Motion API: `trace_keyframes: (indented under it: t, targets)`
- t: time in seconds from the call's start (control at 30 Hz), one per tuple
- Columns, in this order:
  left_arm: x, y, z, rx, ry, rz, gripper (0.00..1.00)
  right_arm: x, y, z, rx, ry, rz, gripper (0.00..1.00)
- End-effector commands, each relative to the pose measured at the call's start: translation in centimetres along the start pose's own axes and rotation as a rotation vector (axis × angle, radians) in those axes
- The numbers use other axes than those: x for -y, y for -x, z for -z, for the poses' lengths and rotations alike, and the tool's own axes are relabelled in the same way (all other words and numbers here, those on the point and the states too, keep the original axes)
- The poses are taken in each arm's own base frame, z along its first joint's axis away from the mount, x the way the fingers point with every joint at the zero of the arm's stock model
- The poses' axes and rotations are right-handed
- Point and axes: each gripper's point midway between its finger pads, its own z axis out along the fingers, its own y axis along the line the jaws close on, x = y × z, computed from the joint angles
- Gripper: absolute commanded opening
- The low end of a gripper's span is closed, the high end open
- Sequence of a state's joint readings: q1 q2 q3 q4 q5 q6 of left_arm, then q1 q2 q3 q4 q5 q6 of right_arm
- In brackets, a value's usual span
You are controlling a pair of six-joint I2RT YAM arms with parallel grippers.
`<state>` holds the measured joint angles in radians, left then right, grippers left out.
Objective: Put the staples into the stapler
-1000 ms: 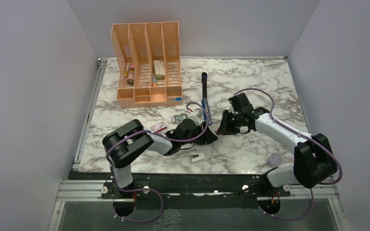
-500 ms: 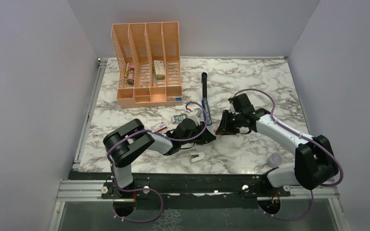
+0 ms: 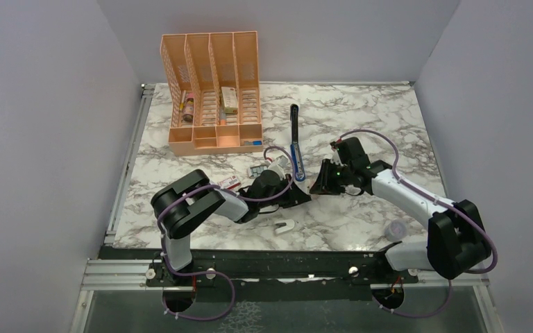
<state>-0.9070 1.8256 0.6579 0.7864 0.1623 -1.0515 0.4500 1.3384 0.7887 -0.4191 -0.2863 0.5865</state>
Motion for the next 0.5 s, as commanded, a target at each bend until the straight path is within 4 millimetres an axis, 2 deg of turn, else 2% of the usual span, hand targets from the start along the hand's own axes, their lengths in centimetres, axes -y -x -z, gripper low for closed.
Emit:
trace_keyframes:
  t: [0.0, 0.23, 0.47]
  targets:
    - [-0.2, 0.7, -0.2, 0.03, -0.017, 0.023, 0.0, -1.6, -1.0, 0.6, -0.036, 0.088, -0.005, 0.13]
    - [-2.6, -0.2, 0.3, 0.023, 0.043, 0.008, 0.0, -0.7, 0.5, 1.6, -0.004, -0.013, 0.019, 0.13]
    - [-5.1, -0.9, 1.1, 0.023, 0.118, -0.02, 0.0, -0.5, 1.5, 2.9, 0.006, -0.01, 0.042, 0.13]
